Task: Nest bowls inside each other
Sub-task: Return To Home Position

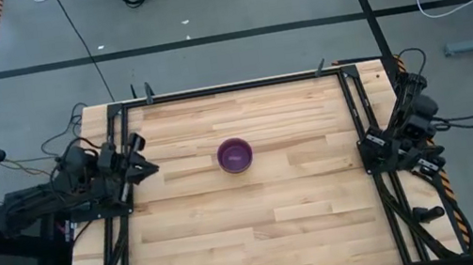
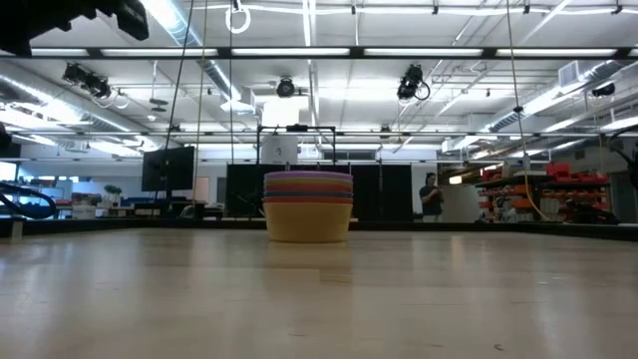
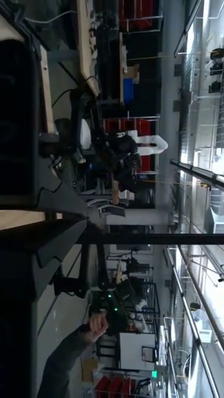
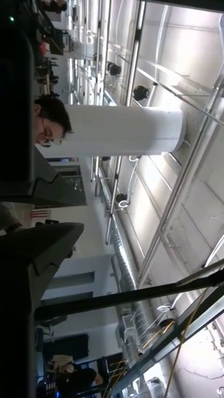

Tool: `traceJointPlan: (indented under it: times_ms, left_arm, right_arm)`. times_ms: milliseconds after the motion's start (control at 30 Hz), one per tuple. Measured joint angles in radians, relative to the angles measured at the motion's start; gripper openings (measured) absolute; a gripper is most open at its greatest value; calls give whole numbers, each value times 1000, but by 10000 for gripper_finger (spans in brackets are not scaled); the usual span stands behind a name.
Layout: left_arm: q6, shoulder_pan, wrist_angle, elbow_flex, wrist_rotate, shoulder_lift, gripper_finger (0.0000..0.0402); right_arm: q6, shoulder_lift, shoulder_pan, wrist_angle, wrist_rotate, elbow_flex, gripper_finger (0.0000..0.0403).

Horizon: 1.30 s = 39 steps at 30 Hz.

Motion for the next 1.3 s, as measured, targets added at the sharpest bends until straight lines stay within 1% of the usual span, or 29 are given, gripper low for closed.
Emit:
traceJointPlan:
  times_ms: [100, 233, 333, 433, 567, 700, 800, 900, 1033, 1167, 1300]
  left_arm:
    - [-9, 0, 2, -31, 0, -34, 28]
    - [-11, 0, -1, -68, -7, -83, 23]
    - [-10, 0, 0, -91, -11, -111, 26]
    - [-2, 0, 4, -111, -15, -131, 31]
    - [18, 0, 7, -143, -22, -136, 36]
    - [40, 0, 28, -167, -57, -136, 32]
    - [48, 0, 136, -195, -62, -136, 26]
    - [53, 0, 231, -226, -94, -137, 23]
    - [58, 0, 200, -230, -156, -137, 21]
    - [70, 0, 172, -230, -166, -136, 25]
    - [87, 0, 172, -230, -169, -136, 32]
  right_arm:
    - [-4, 0, 0, 35, 0, -32, 62]
    - [-8, 0, 0, 128, 0, -105, 62]
    - [-11, 0, 0, 189, 0, -150, 62]
    - [-11, 0, 0, 210, 0, -178, 62]
    - [-15, 0, 0, 214, 0, -179, 62]
    - [-24, 0, 0, 231, 0, -179, 62]
    - [-64, 0, 0, 254, 0, -179, 62]
    - [-88, 0, 0, 272, 0, -178, 62]
    - [-88, 0, 0, 272, 28, -178, 62]
    - [-90, 0, 0, 271, 75, -178, 62]
    - [-90, 0, 0, 255, 82, -178, 62]
